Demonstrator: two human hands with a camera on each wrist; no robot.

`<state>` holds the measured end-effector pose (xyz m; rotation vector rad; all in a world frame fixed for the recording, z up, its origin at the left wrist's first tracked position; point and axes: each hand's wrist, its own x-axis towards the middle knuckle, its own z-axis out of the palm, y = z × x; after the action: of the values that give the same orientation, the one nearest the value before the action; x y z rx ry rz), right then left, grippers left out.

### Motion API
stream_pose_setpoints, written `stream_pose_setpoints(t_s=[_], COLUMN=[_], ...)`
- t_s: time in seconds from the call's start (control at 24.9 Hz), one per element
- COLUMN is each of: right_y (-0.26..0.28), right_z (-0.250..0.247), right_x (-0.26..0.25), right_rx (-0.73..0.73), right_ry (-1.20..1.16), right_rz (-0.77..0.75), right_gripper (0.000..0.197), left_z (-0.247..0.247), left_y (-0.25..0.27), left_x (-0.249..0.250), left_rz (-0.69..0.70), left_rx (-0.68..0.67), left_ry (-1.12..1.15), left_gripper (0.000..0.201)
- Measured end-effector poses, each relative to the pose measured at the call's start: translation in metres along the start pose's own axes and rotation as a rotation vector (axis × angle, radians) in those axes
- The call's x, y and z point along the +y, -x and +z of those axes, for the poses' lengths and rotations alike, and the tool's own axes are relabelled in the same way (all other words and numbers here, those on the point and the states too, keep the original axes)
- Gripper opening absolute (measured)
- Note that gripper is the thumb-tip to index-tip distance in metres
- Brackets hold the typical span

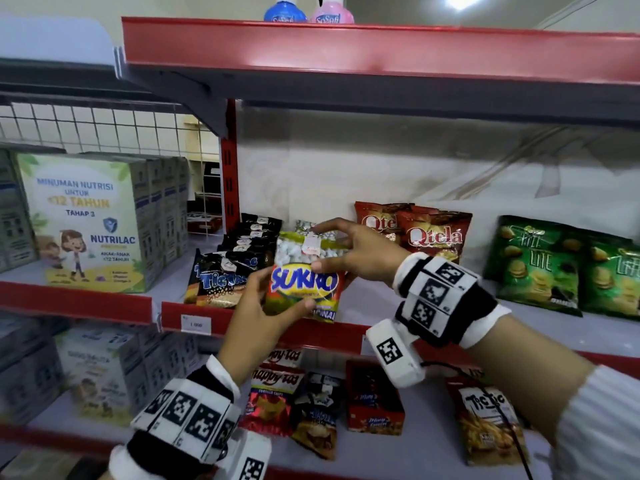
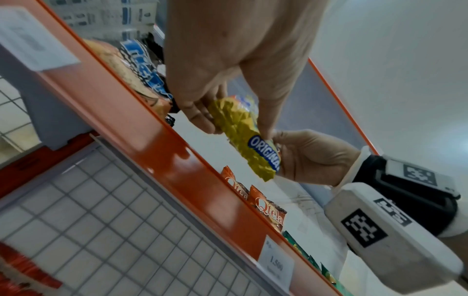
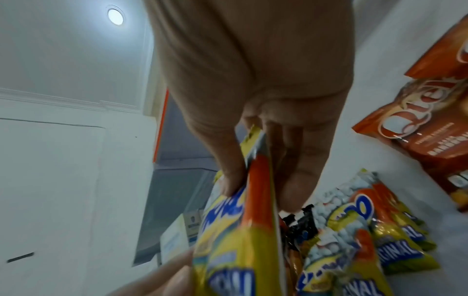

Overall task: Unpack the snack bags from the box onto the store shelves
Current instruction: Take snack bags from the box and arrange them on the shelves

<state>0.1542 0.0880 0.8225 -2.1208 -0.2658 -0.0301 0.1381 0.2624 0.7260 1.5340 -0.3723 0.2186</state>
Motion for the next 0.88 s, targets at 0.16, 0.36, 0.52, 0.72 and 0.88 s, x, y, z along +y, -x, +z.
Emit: stream_pose_setpoints(t_s=[0.16,0.36,0.52,0.72,0.88], right_y=[-0.018,-0.032,-0.026,0.016,0.083], right_z=[0.009,0.030,0.029,0.020,0.030], right_x=[0.016,0.037,0.041,0.038,0.076], right_rx=[0.216,0.228,0.305,0.523,0.627], right_ry=[0.008,0.127,0.232,0.062,-0.029], right_rz=[0.110,0.202,0.172,-0.067,-0.196], right_gripper=[0.049,0.060,0.060,0.027,0.010], left_z=[-0.019,-0.031,-0.032,-0.008,0.036], left_y=[0.016,0.038,0.048,0.052,0.065], left_x=[-0.009,-0.019,-0.023,-0.029,-0.052], left_rz=[-0.011,-0.040,-0.074,-0.156,-0.245], left_rx=[0.131,0.129,0.043,-0.067,-0.189], left_ry=[0.010,0.009,-0.030,-0.037,-0.051], left_gripper=[0.054,0.033,0.025,0.017,0.011])
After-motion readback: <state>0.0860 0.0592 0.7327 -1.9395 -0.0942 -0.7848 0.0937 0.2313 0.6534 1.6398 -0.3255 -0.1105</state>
